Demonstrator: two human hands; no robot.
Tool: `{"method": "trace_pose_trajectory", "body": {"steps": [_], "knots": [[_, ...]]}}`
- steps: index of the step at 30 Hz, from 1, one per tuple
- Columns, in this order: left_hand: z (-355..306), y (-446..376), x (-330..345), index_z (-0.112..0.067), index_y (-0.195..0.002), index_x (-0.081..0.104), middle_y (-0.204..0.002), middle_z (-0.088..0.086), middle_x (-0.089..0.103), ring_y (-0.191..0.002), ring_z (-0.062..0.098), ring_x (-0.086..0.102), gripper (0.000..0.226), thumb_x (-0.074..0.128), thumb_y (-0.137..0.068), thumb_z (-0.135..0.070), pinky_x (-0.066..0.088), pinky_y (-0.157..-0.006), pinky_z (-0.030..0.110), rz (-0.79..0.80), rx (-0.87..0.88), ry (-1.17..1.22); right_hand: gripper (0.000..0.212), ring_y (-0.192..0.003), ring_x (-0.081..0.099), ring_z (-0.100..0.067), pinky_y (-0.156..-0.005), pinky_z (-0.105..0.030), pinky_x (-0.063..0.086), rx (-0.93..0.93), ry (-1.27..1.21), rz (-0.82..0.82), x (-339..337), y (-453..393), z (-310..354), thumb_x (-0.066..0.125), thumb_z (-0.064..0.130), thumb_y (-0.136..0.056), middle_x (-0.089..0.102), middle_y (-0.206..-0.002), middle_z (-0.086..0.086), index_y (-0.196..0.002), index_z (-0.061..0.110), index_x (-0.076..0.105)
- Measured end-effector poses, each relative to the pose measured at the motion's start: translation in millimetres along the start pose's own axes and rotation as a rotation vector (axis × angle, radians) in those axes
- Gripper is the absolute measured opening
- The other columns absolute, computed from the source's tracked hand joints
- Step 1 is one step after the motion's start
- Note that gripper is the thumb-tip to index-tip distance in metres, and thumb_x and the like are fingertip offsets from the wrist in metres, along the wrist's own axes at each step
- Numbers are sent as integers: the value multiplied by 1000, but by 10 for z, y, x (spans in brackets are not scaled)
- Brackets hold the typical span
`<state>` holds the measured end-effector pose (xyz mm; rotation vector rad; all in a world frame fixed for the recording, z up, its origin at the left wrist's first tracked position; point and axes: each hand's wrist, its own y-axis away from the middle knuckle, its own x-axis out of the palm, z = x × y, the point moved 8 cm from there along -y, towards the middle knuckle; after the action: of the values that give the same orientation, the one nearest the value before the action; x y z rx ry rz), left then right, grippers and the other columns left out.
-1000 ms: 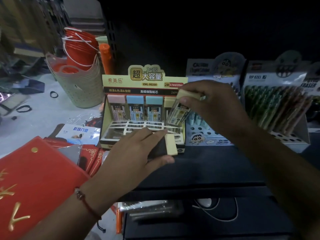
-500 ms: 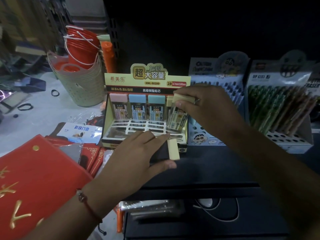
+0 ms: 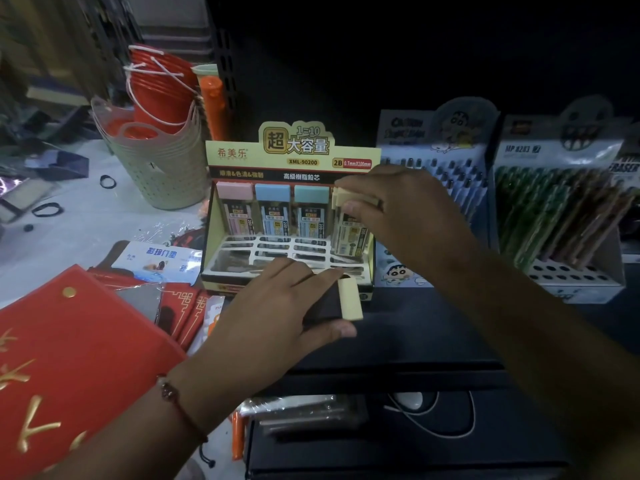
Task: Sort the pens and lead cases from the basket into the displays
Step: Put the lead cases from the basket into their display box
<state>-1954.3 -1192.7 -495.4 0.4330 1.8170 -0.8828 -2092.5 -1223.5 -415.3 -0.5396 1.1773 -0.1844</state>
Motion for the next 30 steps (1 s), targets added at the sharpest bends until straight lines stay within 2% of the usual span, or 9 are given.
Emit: {"method": "trace_pose_trajectory", "body": {"steps": [5, 10, 13, 17, 19, 22, 25, 28, 30], "knots": [[-5, -2, 12, -26, -137, 50, -97, -12, 53, -97, 10, 43, 71, 37, -87, -75, 49, -81, 33, -5, 12, 11, 32, -102, 61, -19, -90, -36, 50, 31, 4, 27, 130, 4, -71, 62, 27, -96, 68, -119, -3, -128, 23, 67], [-6, -1, 9, -25, -137, 51, -96, -12, 53, -97, 10, 43, 72, 39, -87, -74, 48, -80, 32, -2, 12, 20, 30, -106, 48, -18, -89, -23, 30, 29, 75, -103, 174, 16, -156, 69, 25, -90, 59, -110, 0, -120, 21, 71], [0, 1, 12, -25, -139, 50, -96, -13, 52, -98, 10, 42, 73, 39, -86, -74, 48, -82, 33, 8, 6, 32, 33, -100, 50, -25, -89, -27, 32, -9, 131, -141, 228, 26, -122, 75, 17, -84, 58, -103, -5, -117, 18, 73], [-3, 15, -6, -25, -139, 51, -97, -13, 53, -99, 10, 43, 72, 39, -87, -74, 49, -83, 34, 0, 0, 42, 54, -107, 49, -29, -88, -40, 45, -12, 226, -89, 330, 29, -70, 70, -3, -80, 60, -111, -7, -131, 16, 64], [-8, 29, -19, -24, -138, 52, -97, -12, 55, -98, 10, 44, 72, 39, -87, -74, 49, -82, 34, -10, 3, 47, 57, -110, 48, -29, -90, -41, 45, -12, 228, -75, 325, 32, -58, 69, -3, -81, 59, -115, -6, -134, 16, 62], [2, 43, -23, -25, -139, 51, -97, -12, 55, -97, 10, 44, 73, 37, -87, -75, 48, -82, 34, -2, -7, 62, 57, -118, 42, -24, -99, -35, 38, 29, 197, 9, 342, 36, -73, 67, 9, -87, 55, -124, -3, -142, 19, 53], [27, 50, -31, -27, -141, 48, -98, -15, 52, -98, 7, 42, 75, 34, -86, -77, 46, -84, 31, 11, -21, 75, 57, -121, 42, -22, -102, -34, 35, 38, 136, 16, 289, 45, -37, 64, 13, -89, 54, -127, -2, -144, 20, 51], [60, 58, -59, -31, -144, 44, -99, -21, 45, -98, 2, 39, 75, 32, -86, -78, 37, -84, 20, 11, -53, 102, 52, -118, 41, -16, -100, -28, 33, 31, 27, 8, 209, 50, 24, 57, 5, -89, 53, -124, 4, -139, 23, 56], [97, 66, -77, -35, -145, 40, -101, -21, 46, -97, 0, 39, 75, 32, -85, -78, 34, -81, 13, 1, -87, 147, 53, -115, 42, -6, -97, -21, 35, 35, -123, 75, 183, 65, 71, 52, -2, -88, 50, -119, 13, -131, 27, 62]]}}
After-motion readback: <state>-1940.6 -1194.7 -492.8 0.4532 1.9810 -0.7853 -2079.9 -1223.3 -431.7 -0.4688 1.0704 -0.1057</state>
